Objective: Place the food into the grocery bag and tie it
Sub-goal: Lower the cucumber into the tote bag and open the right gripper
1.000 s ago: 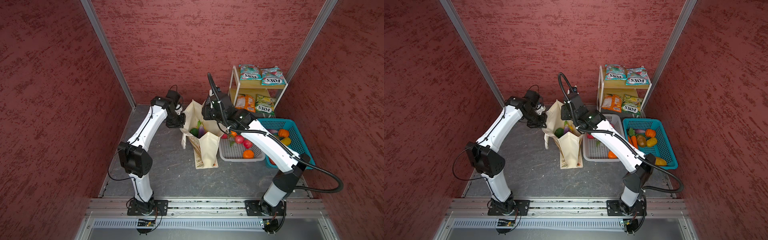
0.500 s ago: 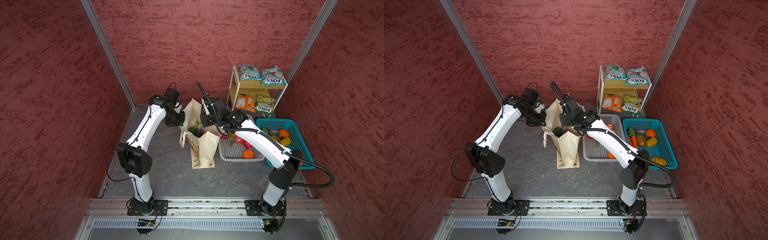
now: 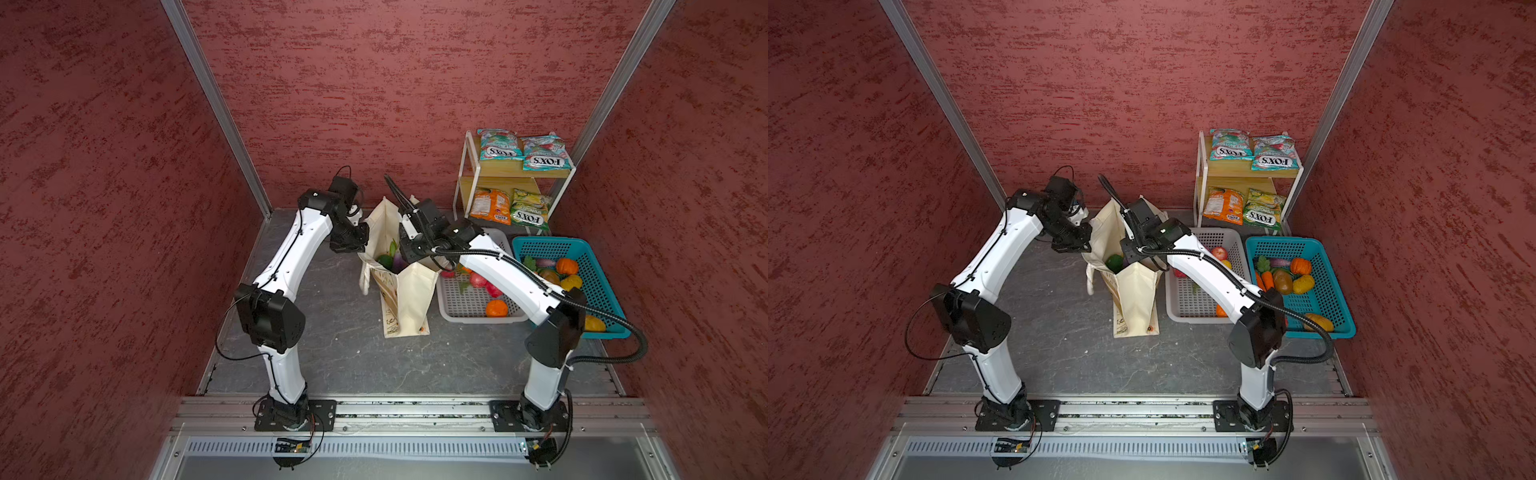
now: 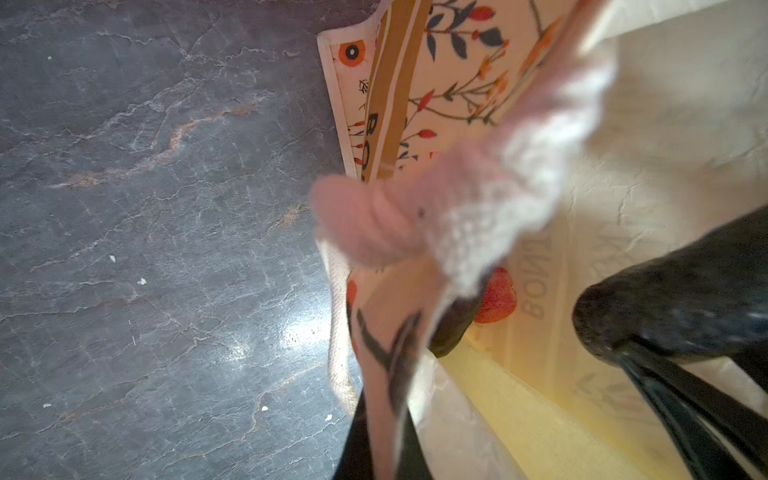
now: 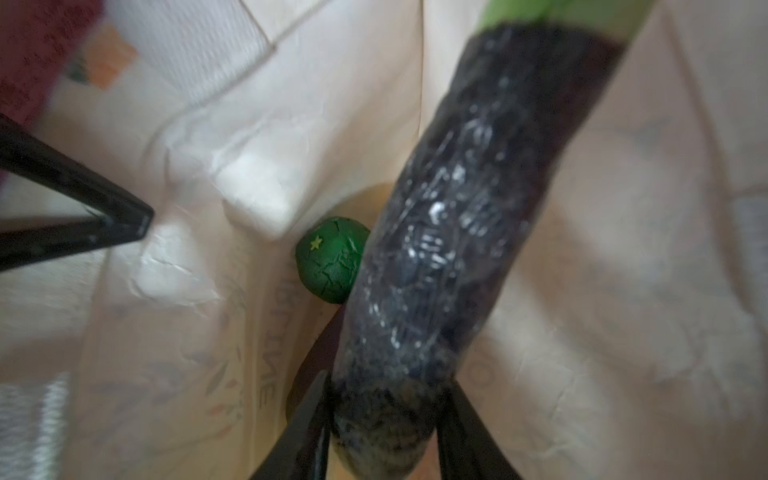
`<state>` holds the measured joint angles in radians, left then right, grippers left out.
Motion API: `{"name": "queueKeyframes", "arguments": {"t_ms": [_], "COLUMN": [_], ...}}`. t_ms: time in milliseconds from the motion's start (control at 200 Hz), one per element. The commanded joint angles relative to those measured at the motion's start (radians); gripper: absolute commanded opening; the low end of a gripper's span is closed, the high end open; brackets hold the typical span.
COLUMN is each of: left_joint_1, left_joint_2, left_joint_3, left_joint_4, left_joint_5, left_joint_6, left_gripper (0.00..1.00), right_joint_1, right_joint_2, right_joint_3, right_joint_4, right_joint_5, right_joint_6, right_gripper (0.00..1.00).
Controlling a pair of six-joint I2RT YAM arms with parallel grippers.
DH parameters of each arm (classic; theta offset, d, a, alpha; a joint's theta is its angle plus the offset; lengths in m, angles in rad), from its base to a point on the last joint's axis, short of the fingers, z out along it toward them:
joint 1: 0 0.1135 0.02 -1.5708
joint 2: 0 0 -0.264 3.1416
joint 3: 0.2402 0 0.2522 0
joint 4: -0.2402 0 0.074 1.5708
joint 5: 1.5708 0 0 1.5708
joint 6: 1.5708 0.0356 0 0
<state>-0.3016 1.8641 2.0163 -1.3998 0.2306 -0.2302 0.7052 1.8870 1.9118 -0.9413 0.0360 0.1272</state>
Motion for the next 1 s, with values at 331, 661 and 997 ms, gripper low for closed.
{"name": "queueKeyframes", "arguments": {"t_ms": [331,661,997], "left_joint_1": [0.005,-0.002,-0.002], "left_joint_2": [0.014,0.024,0.019], "left_joint_3": [0.039,0.052,0.053], "left_joint_4": [0.000,-0.011,-0.014], "left_joint_5": [-0.012,-0.019,-0.022], "left_joint_6": [0.007,0.008,0.008], "left_gripper": [0.00,0.00,0.00], "right_joint_1": [-0.016,-0.016,-0.020], "right_joint_2": [0.067,0.145,0.126], "right_joint_3": [0.026,0.057,0.078], "right_joint_4": [-0.107,-0.043,-0.025], "right_joint_5": [-0.124,-0.038,0.014], "right_joint_6": [-0.140,-0.138,-0.129], "right_gripper": [0.44,0.47,0.52]}}
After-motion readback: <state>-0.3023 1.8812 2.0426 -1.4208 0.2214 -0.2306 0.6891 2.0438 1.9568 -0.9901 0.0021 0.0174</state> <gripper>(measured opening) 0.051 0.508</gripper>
